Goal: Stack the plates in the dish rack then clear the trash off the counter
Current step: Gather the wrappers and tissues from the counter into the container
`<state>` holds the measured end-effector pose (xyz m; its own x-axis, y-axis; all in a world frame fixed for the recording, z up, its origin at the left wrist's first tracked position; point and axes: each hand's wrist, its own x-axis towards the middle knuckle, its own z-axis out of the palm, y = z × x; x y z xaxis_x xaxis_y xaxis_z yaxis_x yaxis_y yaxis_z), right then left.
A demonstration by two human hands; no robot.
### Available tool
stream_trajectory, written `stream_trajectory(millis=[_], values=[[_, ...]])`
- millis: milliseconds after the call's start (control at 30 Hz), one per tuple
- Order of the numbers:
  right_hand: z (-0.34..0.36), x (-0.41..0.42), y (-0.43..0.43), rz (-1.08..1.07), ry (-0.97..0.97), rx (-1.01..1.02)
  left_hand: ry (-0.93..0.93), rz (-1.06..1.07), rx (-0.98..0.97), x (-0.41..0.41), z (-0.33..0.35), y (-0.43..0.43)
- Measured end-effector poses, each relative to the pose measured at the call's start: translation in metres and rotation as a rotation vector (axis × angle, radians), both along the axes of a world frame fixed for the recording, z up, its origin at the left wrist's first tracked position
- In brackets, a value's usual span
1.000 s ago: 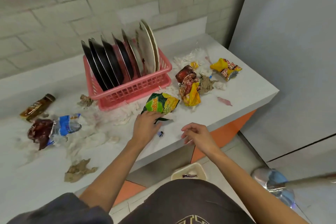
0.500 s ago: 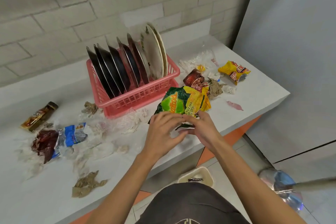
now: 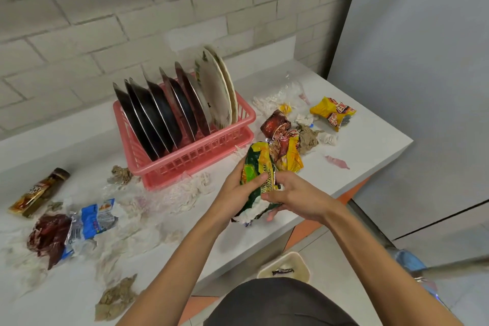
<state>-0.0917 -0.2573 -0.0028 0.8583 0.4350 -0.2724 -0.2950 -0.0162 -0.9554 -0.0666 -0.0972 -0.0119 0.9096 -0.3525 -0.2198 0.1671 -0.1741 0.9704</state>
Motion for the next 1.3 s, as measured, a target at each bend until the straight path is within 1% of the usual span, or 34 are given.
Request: stream_trajectory(millis=[133, 200, 333, 400, 467, 567, 700, 800, 933, 1000, 1100, 1200, 1300], values=[[-0.004, 0.006, 0.001, -0.048, 0.032, 0.029, -0.039, 0.248, -0.062, 0.005, 0.004, -0.002], [-0.005, 0.008, 0.002, -0.09, 0.036, 0.036, -0.029, 0.341, -0.106, 0.006, 0.004, -0.001], [-0.002, 0.011, 0.004, -0.133, 0.0, -0.03, -0.039, 0.382, -0.091, 0.008, 0.001, 0.001], [-0.004, 0.011, 0.0, -0.171, 0.024, -0.055, -0.071, 0.433, -0.066, 0.012, 0.0, 0.009], [-0.006, 0.009, -0.006, -0.182, 0.05, -0.042, -0.102, 0.473, -0.058, 0.016, -0.001, 0.019], [-0.011, 0.003, -0.006, -0.181, 0.049, 0.015, -0.175, 0.477, -0.023, 0.012, 0.004, 0.017], [-0.014, 0.002, -0.005, -0.277, 0.056, 0.073, -0.223, 0.511, -0.035, 0.002, 0.006, 0.004], [-0.017, -0.004, -0.024, -0.31, 0.041, 0.068, -0.201, 0.557, -0.043, -0.003, 0.007, 0.006], [-0.027, -0.016, -0.054, -0.327, 0.042, 0.067, -0.13, 0.529, -0.164, -0.028, 0.012, -0.006], [-0.034, -0.025, -0.068, -0.317, 0.073, 0.07, -0.087, 0.56, -0.191, -0.045, 0.01, -0.019], [-0.046, -0.044, -0.091, -0.279, 0.131, 0.093, -0.074, 0.692, -0.092, -0.077, 0.002, -0.044], [-0.061, -0.072, -0.111, -0.209, 0.207, 0.115, -0.104, 0.736, -0.062, -0.108, -0.014, -0.069], [-0.09, -0.104, -0.13, -0.115, 0.258, 0.005, -0.007, 0.745, -0.046, -0.135, -0.034, -0.092]])
